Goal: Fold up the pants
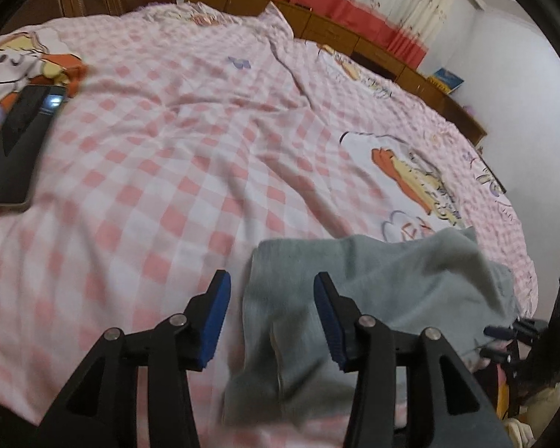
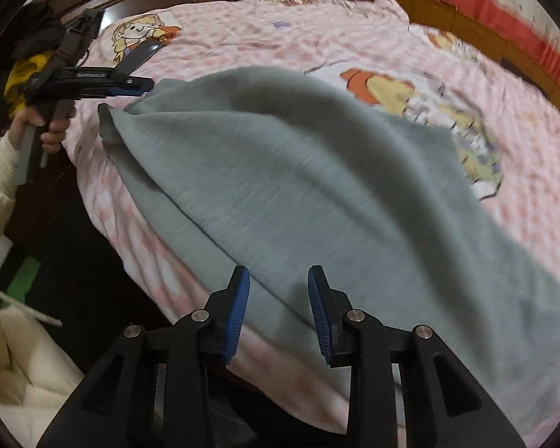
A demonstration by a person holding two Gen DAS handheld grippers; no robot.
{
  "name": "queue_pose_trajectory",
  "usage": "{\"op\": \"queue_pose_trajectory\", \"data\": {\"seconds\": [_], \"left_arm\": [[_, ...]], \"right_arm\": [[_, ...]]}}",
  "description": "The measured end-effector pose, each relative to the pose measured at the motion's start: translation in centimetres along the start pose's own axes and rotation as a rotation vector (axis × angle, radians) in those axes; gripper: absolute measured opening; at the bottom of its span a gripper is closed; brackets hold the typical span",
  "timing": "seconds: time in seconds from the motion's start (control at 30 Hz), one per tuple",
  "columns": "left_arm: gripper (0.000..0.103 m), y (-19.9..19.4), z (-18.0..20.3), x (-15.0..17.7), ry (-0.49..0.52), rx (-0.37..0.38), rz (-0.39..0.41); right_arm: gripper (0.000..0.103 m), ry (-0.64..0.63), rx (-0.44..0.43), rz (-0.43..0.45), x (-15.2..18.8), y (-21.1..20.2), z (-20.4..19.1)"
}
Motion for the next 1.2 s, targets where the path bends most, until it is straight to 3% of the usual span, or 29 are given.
{"op": "queue_pose_trajectory", "data": {"seconds": [0.2,0.23,0.27,0.3,0.4,0.47,0.6,0.73,0.8,0.87,1.2], "left_arm": [[0.048,2.4,0.2,-0.4,-0.044,0.026,-0.007],[0.039,2.3,0.5,-0.2,-0.029,0.019,-0.002],[0.019,2.1,0.9,-0.1,-0.014,0.003,0.003],[0.009,1.8,1.4,0.0,0.005,-0.008,0.012],[0.006,0.6,2.6,0.3,0.052,-0.056,0.056],[0.006,0.1,2.6,-0.2,0.081,-0.136,0.094],[0.006,1.7,0.8,-1.3,0.013,-0.160,0.056],[0.011,2.8,-0.1,-1.2,-0.025,-0.146,0.018],[0.022,1.9,-0.2,-1.1,-0.042,-0.151,0.033],[0.040,0.6,-0.4,-0.7,-0.045,-0.170,0.041],[0.058,-5.1,0.1,5.9,-0.097,-0.110,0.038]], "right_arm": [[0.038,0.046,-0.006,-0.002,0.6,1.8,-0.1],[0.038,0.053,-0.011,0.000,0.6,1.8,0.0],[0.038,0.057,-0.013,0.002,0.5,1.8,0.0],[0.038,0.058,-0.013,0.002,0.6,1.8,0.0],[0.039,0.056,-0.014,0.008,0.7,1.7,0.0],[0.039,0.057,-0.019,0.016,0.7,1.7,-0.1],[0.040,0.058,-0.018,0.027,0.6,1.8,-0.2],[0.043,0.050,-0.019,0.030,0.7,1.8,-0.3],[0.046,0.035,-0.013,0.031,0.7,2.1,-0.5],[0.046,0.022,0.004,0.034,0.5,2.4,-0.6],[0.046,0.031,0.027,0.055,0.3,2.4,-0.7]]}}
Point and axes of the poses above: each gripper's, at about its wrist camera, not at the fingertips, and y roughly the way its jaws point, z to its right, x to its underside, the point moved 3 cm from there along y, roughly the way its jaws point, and after that the axes turned 4 degrees about -x, right-handed, at the moved point
